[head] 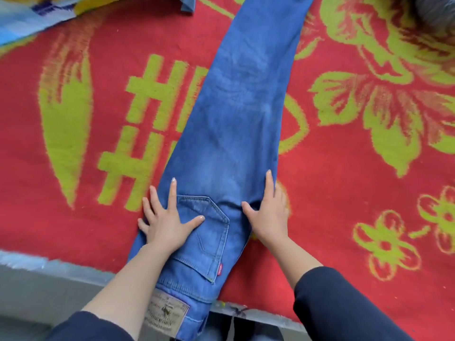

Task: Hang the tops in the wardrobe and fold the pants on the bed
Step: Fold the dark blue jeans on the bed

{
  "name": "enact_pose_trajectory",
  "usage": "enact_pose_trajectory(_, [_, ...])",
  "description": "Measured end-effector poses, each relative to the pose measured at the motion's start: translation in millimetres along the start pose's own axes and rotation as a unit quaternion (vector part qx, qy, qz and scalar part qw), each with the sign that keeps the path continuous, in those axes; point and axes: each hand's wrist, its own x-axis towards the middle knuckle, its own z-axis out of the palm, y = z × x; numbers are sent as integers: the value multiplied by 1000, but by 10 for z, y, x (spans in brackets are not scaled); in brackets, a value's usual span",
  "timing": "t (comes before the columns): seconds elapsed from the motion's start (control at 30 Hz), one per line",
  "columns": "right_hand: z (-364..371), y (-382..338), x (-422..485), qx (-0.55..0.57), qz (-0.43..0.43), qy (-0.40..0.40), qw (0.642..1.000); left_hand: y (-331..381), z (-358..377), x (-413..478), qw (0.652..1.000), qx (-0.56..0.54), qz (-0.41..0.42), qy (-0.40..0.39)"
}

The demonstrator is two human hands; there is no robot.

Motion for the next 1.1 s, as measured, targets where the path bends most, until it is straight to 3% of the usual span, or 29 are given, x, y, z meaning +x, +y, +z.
enact_pose_trajectory(0.07, [110, -19, -212, 86, 29, 74, 993, -208, 3, -124, 1000, -30, 6, 3])
enact_pose_trajectory(0.17, [327, -27, -473, 198, 168, 110, 959, -403, -4, -273, 997, -71, 14, 34])
enact_pose_trajectory(0.23, [492, -3, -654, 265, 228, 46, 936, -458, -23, -331, 995, -93, 4, 42])
enact_pose_trajectory(0.37, [663, 107, -988, 335, 222, -137, 905, -521, -180, -364, 994, -107, 1, 12])
enact_pose_trajectory(0.43, [577, 188, -1057, 351, 209, -151, 900, -526, -277, -443, 990, -135, 42, -13])
enact_pose_trajectory(0.5, [419, 296, -1096, 369, 206, -115, 899, -459, -342, -604, 975, -191, 100, -51])
enact_pose_trajectory(0.63, [43, 643, -1391, 333, 207, -104, 914, -272, -270, -1091, 937, -281, 132, -158])
enact_pose_trajectory(0.77, [-240, 1160, -1949, 282, 259, -209, 900, -247, 84, -1711, 944, -206, 119, -228])
enact_pose_trajectory(0.97, [-493, 1752, -2676, 201, 313, -370, 851, -287, 619, -2482, 886, -177, -5, -428])
enact_pose_trajectory(1.1, [-709, 1726, -2653, 236, 278, -336, 869, -188, 502, -2523, 864, -205, -35, -458])
